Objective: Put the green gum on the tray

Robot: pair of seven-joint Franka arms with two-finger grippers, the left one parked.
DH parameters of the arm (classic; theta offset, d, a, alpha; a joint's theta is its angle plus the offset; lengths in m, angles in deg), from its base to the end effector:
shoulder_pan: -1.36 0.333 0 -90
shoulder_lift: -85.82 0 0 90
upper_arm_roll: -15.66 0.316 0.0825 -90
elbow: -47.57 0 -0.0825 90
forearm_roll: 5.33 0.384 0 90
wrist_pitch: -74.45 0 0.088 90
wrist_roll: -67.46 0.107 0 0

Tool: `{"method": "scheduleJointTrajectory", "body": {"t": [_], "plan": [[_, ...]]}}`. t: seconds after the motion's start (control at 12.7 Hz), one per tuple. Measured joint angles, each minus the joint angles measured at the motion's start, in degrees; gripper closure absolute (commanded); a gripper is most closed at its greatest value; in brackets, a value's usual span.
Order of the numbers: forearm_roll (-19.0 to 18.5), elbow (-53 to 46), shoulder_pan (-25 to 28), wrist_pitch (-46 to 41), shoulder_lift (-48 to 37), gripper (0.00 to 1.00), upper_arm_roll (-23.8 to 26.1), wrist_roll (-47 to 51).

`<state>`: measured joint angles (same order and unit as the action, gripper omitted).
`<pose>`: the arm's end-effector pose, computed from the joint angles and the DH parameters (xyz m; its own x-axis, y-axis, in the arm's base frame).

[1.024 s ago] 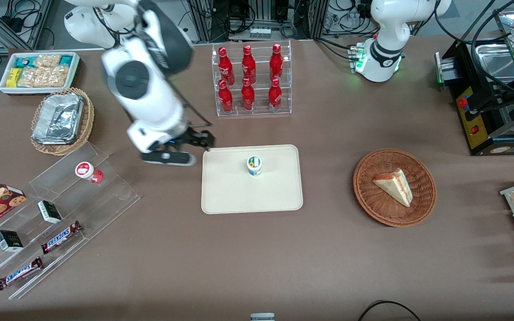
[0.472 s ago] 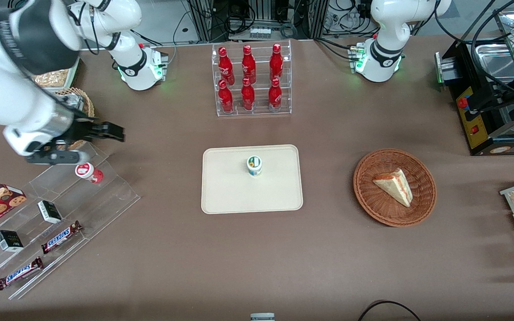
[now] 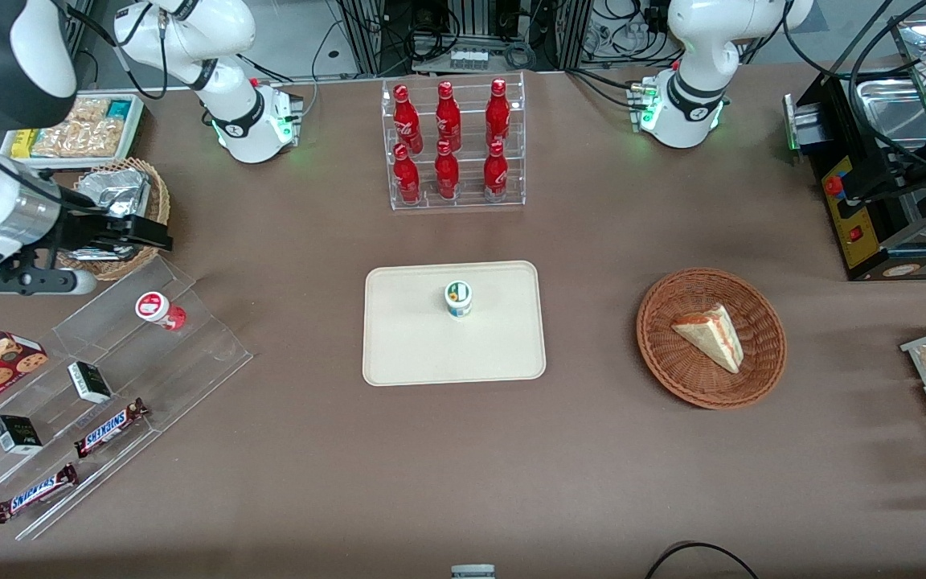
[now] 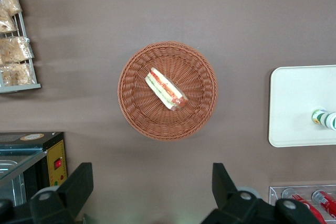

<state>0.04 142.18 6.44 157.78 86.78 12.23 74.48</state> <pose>0.5408 0.0267 0.5697 0.9717 -0.0832 -0.2212 -0.0999 -0.9928 -0.0656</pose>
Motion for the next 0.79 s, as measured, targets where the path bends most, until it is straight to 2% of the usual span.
{"method": "scheduleJointTrajectory", "body": {"t": [0.31,0.79], "plan": [[-0.3,0.0,-3.0,-0.1,0.0,0.00,-0.2,-3.2],[-3.1,-0.9,-3.5,-0.1,0.0,0.00,-0.3,-6.6]]}}
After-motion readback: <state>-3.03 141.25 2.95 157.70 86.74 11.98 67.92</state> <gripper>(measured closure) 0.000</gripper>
